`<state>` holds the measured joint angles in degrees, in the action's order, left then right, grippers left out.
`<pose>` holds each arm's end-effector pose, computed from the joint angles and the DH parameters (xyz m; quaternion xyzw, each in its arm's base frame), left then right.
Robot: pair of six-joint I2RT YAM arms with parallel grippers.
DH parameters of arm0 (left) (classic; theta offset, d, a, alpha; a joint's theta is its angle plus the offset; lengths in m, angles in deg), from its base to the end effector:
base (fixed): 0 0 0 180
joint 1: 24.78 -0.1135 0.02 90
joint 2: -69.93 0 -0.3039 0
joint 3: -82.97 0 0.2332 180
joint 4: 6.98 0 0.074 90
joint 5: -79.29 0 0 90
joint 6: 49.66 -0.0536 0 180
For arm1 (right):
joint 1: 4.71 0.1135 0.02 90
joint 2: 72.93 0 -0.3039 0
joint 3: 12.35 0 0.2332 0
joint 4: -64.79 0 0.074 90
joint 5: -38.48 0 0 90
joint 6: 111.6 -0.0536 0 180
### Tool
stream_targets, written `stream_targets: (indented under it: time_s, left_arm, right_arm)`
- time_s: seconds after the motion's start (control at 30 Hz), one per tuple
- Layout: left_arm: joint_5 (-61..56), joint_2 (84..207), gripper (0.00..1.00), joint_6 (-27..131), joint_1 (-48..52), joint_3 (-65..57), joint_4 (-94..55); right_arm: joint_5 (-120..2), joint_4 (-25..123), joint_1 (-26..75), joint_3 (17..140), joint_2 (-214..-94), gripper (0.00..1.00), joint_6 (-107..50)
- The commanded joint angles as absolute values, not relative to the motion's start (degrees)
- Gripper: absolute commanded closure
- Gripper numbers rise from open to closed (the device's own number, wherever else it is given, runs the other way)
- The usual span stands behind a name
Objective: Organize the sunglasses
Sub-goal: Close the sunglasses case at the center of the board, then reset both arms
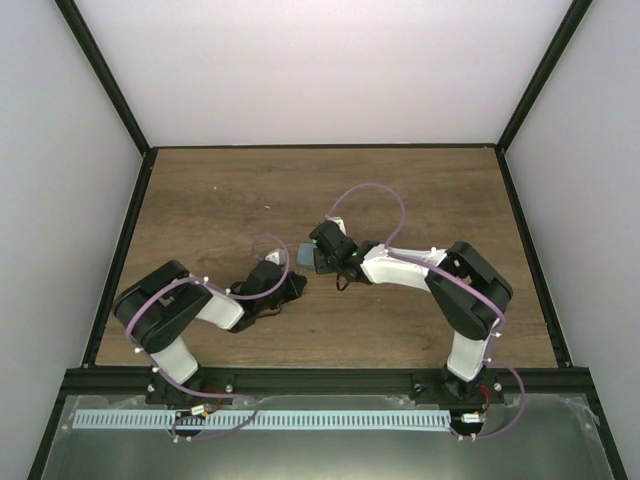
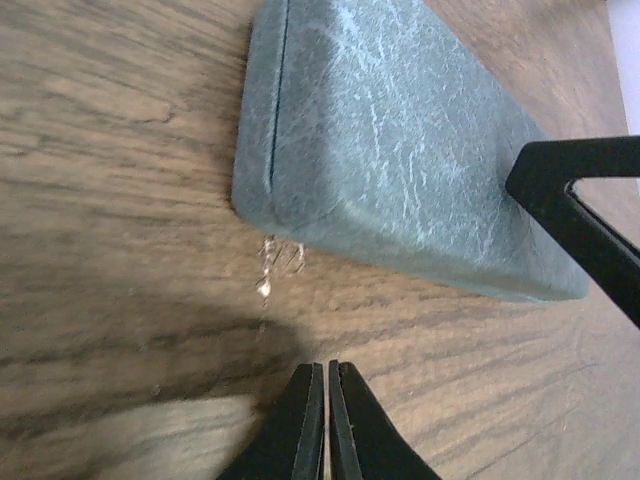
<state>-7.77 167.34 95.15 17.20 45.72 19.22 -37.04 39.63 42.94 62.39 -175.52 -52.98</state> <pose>0.2071 -0.1900 0.1413 -0.0866 0.8783 -0.3662 0.2949 0.2579 0.2631 0.2006 -0.0936 0.9370 0.1080 0.3188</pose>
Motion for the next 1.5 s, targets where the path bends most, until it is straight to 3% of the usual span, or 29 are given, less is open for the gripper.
stream_targets:
  time_s: [0.0, 0.23, 0.57, 0.63, 0.77, 0.9, 1.0, 1.1, 1.27, 1.33, 1.47]
  left_arm:
    - [-8.52, 164.03, 0.96, 94.09, 17.22, 47.63, 14.78]
    - [-8.69, 158.86, 0.95, 93.54, 17.40, 48.80, 12.39]
    - [-12.27, 146.96, 0.95, 90.61, 17.46, 49.23, 2.55]
    - [-13.30, 143.51, 0.91, 89.76, 17.45, 49.40, -0.18]
    - [-17.10, 134.36, 0.67, 88.91, 17.50, 50.26, -7.90]
    - [-18.76, 123.63, 0.43, 88.37, 17.56, 51.31, -13.90]
    - [-17.84, 115.39, 0.18, 86.08, 17.75, 52.15, -15.73]
    - [-18.11, 106.90, 0.01, 83.51, 17.85, 52.17, -17.79]
    - [-29.86, 103.10, 0.00, 75.94, 17.80, 47.27, -27.36]
    - [-29.71, 103.99, 0.00, 72.50, 17.83, 46.98, -26.92]
    - [-31.97, 107.25, 0.00, 71.85, 17.85, 46.43, -27.73]
  right_arm:
    - [-38.63, 37.72, 43.02, 62.23, -178.32, 0.86, -53.77]
    - [-38.82, 38.47, 43.01, 61.43, -176.41, 0.86, -53.78]
    - [-36.79, 45.11, 43.88, 52.40, -164.59, 0.83, -54.95]
    - [-34.88, 46.34, 44.36, 49.88, -162.39, 0.83, -55.65]
    - [-28.72, 51.33, 45.97, 42.76, -154.85, 0.79, -54.50]
    - [-24.51, 55.82, 46.09, 37.17, -144.34, 0.66, -51.50]
    - [-19.92, 52.89, 45.81, 38.14, -138.35, 0.25, -48.98]
    - [-15.06, 41.16, 44.43, 45.03, -139.82, 0.12, -51.10]
    - [-11.83, 40.23, 42.89, 50.24, -141.98, 0.05, -45.04]
    - [-11.55, 48.19, 40.19, 45.92, -139.19, 0.01, -38.06]
    - [-20.53, 67.85, 25.32, 32.67, -134.64, 0.00, -27.86]
